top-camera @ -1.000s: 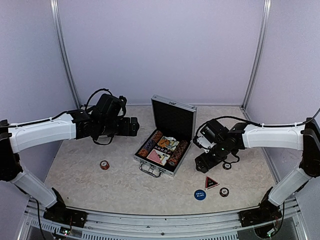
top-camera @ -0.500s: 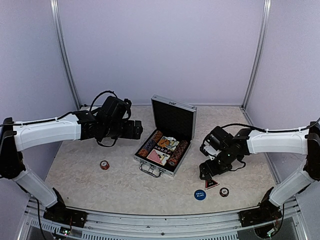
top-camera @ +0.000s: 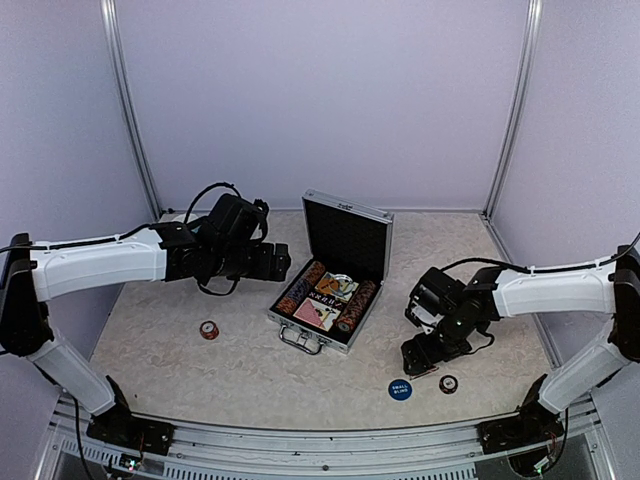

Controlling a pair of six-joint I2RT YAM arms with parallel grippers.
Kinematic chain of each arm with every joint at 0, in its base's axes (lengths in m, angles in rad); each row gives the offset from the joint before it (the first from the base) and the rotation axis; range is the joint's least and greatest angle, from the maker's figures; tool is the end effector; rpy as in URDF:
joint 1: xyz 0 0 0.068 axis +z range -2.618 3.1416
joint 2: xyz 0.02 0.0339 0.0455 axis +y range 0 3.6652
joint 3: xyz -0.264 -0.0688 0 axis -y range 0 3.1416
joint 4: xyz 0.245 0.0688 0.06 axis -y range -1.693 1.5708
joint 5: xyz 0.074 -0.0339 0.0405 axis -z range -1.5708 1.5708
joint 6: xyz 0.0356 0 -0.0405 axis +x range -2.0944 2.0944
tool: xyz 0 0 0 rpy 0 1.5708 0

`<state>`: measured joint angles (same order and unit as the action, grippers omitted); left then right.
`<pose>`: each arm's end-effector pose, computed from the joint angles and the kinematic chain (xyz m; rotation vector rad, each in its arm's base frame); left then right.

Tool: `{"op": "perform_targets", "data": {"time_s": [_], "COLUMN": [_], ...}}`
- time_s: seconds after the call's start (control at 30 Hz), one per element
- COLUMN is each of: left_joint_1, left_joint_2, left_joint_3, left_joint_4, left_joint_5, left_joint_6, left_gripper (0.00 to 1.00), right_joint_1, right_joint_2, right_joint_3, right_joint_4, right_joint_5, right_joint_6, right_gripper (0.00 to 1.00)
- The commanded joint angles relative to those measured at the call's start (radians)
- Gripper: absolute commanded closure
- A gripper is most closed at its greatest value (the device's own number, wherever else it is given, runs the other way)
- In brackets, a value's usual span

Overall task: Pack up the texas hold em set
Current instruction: Pick up the all-in button from the center of the board.

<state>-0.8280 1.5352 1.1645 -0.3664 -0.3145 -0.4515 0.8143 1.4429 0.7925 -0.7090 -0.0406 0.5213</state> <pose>0.2384 -0.2434 0.2720 0.2692 2.2676 -0.3124 0.1641 0.1760 0.1676 -0.4430 2.9579 0.2442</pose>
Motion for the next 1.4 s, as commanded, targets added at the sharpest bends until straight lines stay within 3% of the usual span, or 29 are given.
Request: {"op": "perform_targets", "data": {"time_s": [0.0,1.37], "left_joint_1": [-0.008,-0.016], "left_joint_2": [0.007,0.018], "left_joint_3": [0.02,0.035], "left_joint_4": [0.01,0.006], "left_joint_5": [-0.002,0.002], "left_joint_6": [0.005,0.005], "left_gripper": [0.06,0.06], "right_joint_1": [0.014,0.028], "right_joint_2": [-0.012,0.082], "right_joint_3": [-0.011,0.016], "right_joint_4": [0.004,0.027], "right_joint_5": [0.032,0.016], "right_joint_6": [-0.015,-0.165], "right_gripper": [0.05,0.14]}}
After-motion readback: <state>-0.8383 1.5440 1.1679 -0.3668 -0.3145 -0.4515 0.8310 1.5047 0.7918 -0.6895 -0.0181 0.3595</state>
